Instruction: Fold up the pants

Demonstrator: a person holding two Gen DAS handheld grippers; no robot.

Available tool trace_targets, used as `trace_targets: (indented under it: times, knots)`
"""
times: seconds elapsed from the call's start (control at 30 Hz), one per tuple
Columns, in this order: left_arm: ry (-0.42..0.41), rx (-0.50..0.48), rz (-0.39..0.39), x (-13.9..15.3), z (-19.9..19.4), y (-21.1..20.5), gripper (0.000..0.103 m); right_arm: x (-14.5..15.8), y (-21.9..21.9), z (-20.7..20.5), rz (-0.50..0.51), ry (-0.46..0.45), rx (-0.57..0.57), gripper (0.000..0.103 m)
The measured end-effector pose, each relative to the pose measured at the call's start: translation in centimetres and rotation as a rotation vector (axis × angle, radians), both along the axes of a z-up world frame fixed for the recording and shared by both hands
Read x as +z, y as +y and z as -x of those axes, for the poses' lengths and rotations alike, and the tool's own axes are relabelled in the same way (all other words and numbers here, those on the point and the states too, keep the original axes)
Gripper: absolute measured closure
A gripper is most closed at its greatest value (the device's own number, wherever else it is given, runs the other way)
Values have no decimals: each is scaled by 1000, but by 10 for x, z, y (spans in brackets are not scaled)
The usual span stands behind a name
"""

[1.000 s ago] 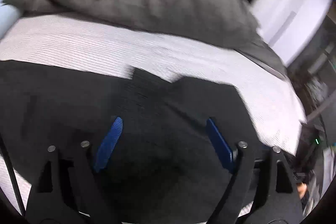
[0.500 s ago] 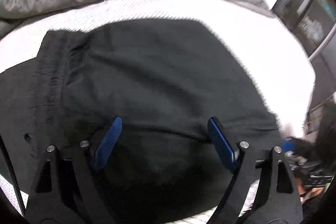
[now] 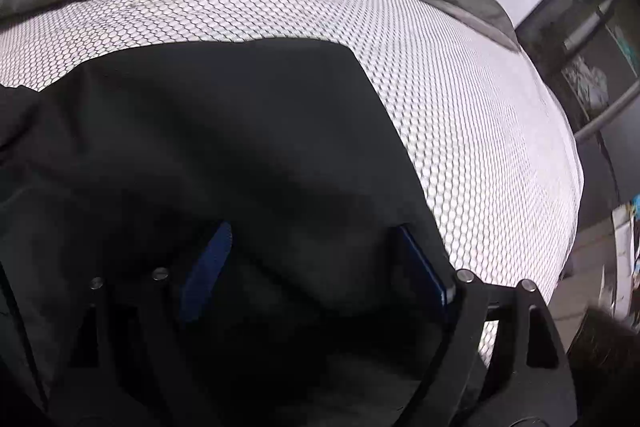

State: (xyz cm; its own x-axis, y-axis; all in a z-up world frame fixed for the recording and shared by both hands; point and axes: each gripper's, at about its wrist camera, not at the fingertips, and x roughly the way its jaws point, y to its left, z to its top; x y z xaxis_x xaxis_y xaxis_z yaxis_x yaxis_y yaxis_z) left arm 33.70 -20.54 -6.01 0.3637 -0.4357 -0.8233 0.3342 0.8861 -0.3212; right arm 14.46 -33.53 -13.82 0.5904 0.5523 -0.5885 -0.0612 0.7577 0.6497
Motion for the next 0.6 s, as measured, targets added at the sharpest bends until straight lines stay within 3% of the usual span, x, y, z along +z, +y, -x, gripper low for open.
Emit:
trace_targets:
  times: [0.2,0.3,0.37,0.47,0.6]
  knots:
    - [-8,44,2,-1,-4,-6,21,-10,8,18,-9,55,37,101]
    - [-22,35,42,15,20,9,21,1,4,28,38,58,41,85]
    - [-86,8,55,30,38,12,21,14,-5,34,67,15,-2,68]
    - [-140,-67,33,36,53,-1,20,26,-19,33,46,-42,-66,61]
    - [-59,-99,-13,13,54,-20,20,21,-18,9,5,-24,-92,61]
